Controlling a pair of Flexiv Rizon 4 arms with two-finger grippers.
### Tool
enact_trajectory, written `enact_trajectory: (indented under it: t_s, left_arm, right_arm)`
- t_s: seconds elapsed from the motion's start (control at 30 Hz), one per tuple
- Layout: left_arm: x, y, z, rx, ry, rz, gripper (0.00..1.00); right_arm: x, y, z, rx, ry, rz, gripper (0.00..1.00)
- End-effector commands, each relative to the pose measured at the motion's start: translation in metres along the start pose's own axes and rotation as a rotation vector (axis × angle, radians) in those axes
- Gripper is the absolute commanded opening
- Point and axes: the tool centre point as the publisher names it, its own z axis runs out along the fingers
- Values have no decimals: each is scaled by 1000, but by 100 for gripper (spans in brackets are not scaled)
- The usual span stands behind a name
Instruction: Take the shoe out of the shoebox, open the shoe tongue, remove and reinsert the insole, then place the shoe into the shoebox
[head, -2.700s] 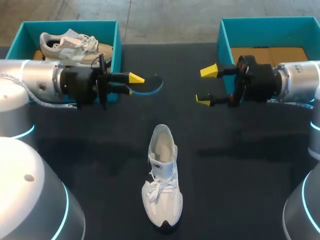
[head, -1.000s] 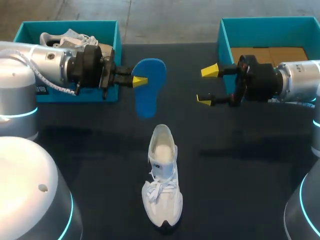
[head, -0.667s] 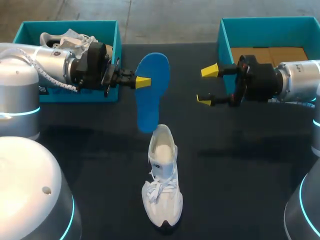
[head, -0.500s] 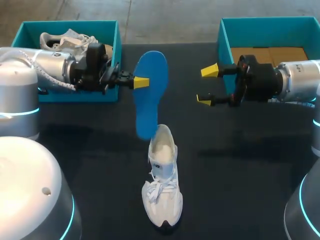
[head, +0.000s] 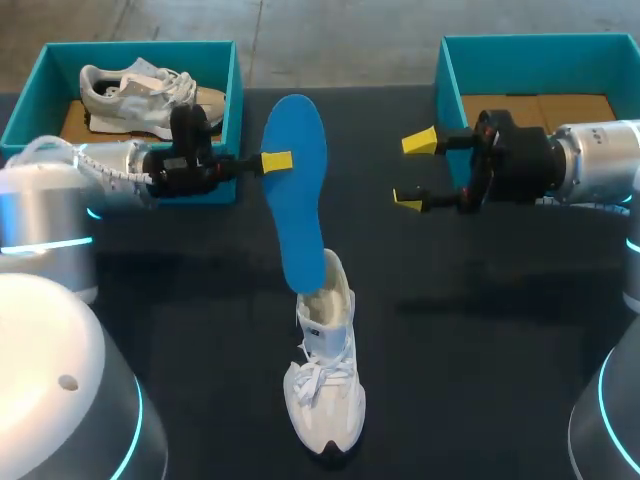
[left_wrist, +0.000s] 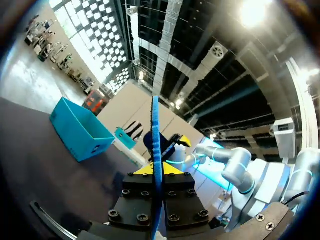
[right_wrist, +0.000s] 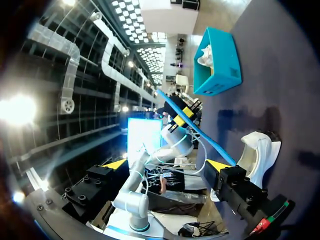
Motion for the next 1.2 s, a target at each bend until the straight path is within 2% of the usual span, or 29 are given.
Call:
enact_trajectory:
  t_s: [0.03,0.3,0.43,0.87,0.97,1.0,1.03,1.2]
  left_arm:
    - [7,5,6,40,-49,-44,0]
    - [12,8,8,3,-37,-121,0]
    - [14,10,6,-69,-37,-84,0]
    - [14,10,6,-69,-37,-84,0]
    - [9,0,5,-22,-18,-348,0]
    - [8,-2,4,-32,-18,-444,0]
    - [8,-5,3,-3,1,-506,0]
    - [7,-16,2,-23,-8,-748,0]
  right_arm:
    - [0,-1,1,-2,-1,1,100]
    - [0,-1,1,-2,-1,1,100]
    - [0,-1,1,-2,-1,1,100]
    - [0,-1,1,-2,-1,1,100]
    - [0,-1,1,-2,-1,1,100]
    - [0,-1,1,-2,-1,1,100]
    - [0,-1,1,-2,-1,1,100]
    - [0,-1,1,-2,-1,1,100]
